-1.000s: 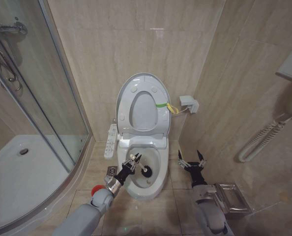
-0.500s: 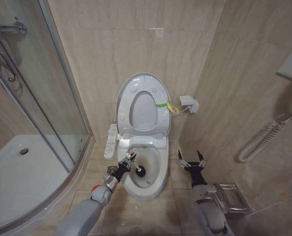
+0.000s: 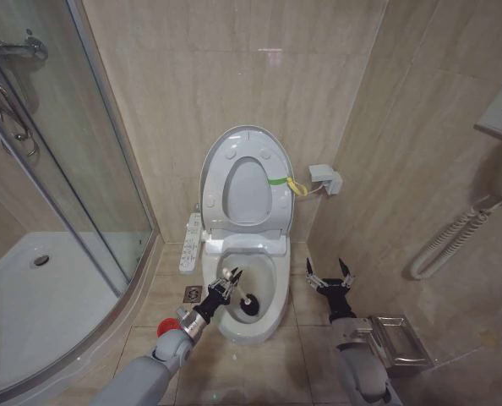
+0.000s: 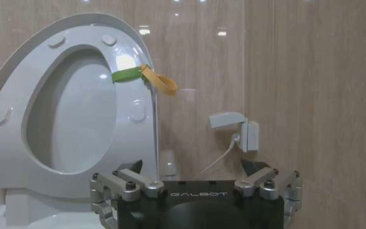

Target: Open the toilet lid, clean the toilet bowl with a toilet brush, close the toilet lid, and flush.

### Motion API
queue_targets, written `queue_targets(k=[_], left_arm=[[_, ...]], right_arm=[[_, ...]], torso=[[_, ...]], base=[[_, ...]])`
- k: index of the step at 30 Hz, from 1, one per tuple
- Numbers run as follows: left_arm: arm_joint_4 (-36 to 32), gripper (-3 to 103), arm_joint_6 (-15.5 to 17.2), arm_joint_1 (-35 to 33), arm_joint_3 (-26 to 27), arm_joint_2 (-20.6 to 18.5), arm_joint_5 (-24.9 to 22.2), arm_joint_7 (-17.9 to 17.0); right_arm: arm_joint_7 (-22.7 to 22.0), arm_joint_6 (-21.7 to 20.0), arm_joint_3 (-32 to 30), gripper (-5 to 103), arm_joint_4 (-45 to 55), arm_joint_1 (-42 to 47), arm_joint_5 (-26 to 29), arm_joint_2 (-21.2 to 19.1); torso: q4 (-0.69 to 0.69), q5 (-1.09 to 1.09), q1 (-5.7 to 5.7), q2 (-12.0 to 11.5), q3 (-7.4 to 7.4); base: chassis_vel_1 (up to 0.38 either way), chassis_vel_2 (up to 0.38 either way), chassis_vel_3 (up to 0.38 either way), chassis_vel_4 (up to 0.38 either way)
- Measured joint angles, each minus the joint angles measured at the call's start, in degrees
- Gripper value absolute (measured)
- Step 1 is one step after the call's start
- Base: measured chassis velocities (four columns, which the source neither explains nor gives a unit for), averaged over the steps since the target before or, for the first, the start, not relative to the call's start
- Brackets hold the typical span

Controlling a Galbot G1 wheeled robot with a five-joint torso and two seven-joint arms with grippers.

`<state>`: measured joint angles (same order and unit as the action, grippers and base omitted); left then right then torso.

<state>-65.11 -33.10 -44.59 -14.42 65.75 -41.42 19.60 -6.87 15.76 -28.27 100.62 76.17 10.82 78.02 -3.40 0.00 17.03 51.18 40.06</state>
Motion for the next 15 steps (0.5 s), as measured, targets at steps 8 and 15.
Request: queue_targets(k=[8,15], left_arm=[[9.51,19,-1.87,4.07,-0.21,3.45,-1.58,2.74],[6.78,19,-2.04,3.64,-0.44,3.34,-2.35,2.98]], right_arm=[[0.0,0.0,0.0,100,0.0,0.0,0.0,0.0],[0.0,0.0,0.0,100,0.0,0.0,0.0,0.0]], torso=[[-0.01,0.0,0.0,0.0,0.0],[-0.01,0.0,0.0,0.0,0.0]], base=[[0.0,0.0,0.0,0.0],[0.0,0.0,0.0,0.0]])
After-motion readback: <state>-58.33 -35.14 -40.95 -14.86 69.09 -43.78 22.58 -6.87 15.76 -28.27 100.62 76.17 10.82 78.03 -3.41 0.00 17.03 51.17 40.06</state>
